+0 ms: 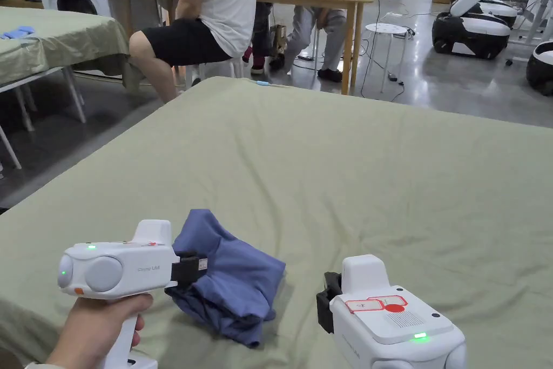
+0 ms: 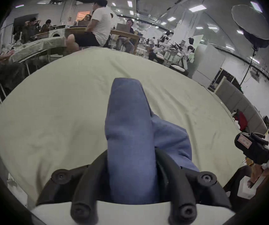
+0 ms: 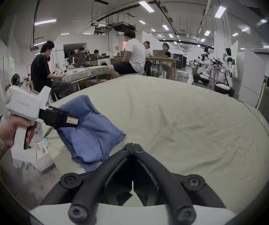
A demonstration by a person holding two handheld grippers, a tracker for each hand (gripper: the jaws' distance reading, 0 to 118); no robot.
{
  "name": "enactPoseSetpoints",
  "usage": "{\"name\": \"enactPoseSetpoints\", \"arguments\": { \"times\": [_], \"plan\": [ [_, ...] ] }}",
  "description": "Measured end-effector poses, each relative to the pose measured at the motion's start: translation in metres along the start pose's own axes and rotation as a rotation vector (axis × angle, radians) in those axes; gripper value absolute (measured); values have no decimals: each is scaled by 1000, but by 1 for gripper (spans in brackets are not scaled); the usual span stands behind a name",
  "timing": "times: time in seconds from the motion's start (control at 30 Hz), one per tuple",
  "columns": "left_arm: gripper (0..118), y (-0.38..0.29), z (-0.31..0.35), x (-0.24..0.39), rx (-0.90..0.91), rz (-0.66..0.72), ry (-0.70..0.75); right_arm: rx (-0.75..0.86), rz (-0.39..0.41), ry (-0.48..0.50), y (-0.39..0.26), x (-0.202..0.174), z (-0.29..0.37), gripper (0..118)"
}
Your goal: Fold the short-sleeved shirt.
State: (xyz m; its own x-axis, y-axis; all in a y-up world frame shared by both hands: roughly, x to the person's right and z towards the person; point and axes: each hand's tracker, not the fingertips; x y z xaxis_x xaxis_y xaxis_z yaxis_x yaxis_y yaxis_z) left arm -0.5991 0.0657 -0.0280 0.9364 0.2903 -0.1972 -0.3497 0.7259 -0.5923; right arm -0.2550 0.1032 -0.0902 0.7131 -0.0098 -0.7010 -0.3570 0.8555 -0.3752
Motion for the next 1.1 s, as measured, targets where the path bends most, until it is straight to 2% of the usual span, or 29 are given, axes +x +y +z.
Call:
{"name": "enactPoseSetpoints", "arguments": {
  "times": [0.23,0.27,0.37,0.4,0.53,0.57,0.6,0.7,0.73,0.83,0.97,1.07,1.1],
  "plan": [
    [25,-6,-3,-15,-6,27,-10,-24,13,15,-6,-11,-11,0],
    [35,-6,-4,-17,-6,24,-10,-26,14,12,-6,-10,-12,0],
    [94,-5,2,-27,9,22,37,-31,20,9,-7,-9,-11,0],
    [98,-4,7,-33,20,28,57,-31,21,7,-6,-8,-11,0],
    [89,1,29,-56,73,83,151,-27,22,2,-5,-4,-8,0],
    [78,1,34,-59,82,84,182,-25,20,1,-5,-2,-8,0],
    [56,0,41,-59,89,87,214,-25,17,3,-5,0,-7,0],
    [24,-4,54,-58,99,98,290,-16,10,-2,-5,5,-2,0],
    [0,-6,57,-56,120,98,335,-11,4,-2,-5,8,0,0],
    [0,-9,67,-35,137,114,264,5,-10,-14,-4,17,13,0],
    [0,-7,66,32,188,25,235,30,-34,-45,-6,39,36,0],
    [0,-7,59,104,229,-64,190,56,-37,-101,-11,69,58,0],
    [0,-6,56,130,250,-102,184,67,-34,-149,-12,82,67,0]
  ]
}}
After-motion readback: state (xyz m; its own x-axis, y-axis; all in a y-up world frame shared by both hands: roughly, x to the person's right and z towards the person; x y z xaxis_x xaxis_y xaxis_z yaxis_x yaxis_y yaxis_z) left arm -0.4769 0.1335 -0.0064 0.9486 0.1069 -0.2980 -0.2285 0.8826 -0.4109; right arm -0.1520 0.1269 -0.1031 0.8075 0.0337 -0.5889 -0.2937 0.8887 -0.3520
